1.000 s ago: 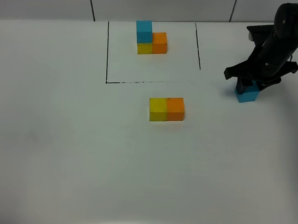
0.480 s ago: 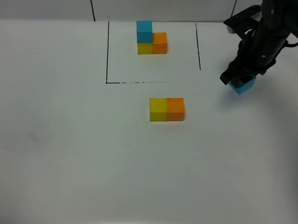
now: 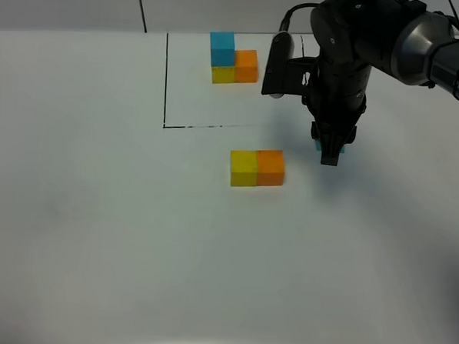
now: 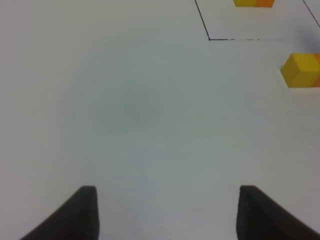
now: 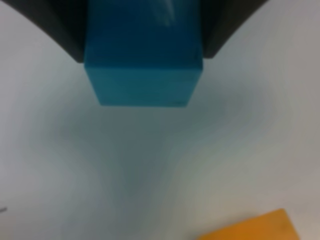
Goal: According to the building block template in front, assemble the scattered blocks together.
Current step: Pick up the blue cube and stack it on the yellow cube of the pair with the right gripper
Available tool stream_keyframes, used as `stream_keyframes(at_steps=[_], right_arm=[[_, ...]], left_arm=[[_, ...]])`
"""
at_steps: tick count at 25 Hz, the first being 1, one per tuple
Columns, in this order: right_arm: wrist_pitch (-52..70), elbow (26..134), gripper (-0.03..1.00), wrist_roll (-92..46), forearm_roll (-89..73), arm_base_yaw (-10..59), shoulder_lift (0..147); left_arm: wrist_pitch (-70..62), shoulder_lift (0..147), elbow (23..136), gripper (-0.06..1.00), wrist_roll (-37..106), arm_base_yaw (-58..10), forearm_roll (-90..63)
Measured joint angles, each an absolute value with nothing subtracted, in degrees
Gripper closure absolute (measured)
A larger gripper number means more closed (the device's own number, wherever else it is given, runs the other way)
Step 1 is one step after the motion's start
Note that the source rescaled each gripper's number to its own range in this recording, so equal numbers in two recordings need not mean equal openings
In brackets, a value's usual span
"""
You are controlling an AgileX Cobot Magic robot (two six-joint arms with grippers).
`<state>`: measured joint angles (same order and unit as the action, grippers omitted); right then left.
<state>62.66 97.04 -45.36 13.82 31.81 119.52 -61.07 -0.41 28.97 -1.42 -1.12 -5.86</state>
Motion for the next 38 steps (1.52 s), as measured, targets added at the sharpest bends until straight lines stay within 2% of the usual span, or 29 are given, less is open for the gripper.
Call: stream_keyframes(at_steps=[7,16,28,38], right_arm=[[65.75,104.43,0.96,-52.58,5.01,34.76,119.52],[65.98,106.61,0.96,-60.14,-2.32,36.28,121.91],[69.58,117.64,0.96,-59.6,-4.51,36.67,130.8],[69.64,118.6,0.96,-55.56,-4.72,36.92,132.37]], left_arm=[[-61.07,-0.41,28.97,0.65,-1.42,-1.12,-5.86],[-61.07,-0.41,28.97,0.65,-1.42,-1.12,-5.86],[-61.07,-0.41,28.97,0.65,-1.42,-1.12,-5.86],[-61.07,-0.41,28.97,0.65,-1.42,-1.12,-5.86]])
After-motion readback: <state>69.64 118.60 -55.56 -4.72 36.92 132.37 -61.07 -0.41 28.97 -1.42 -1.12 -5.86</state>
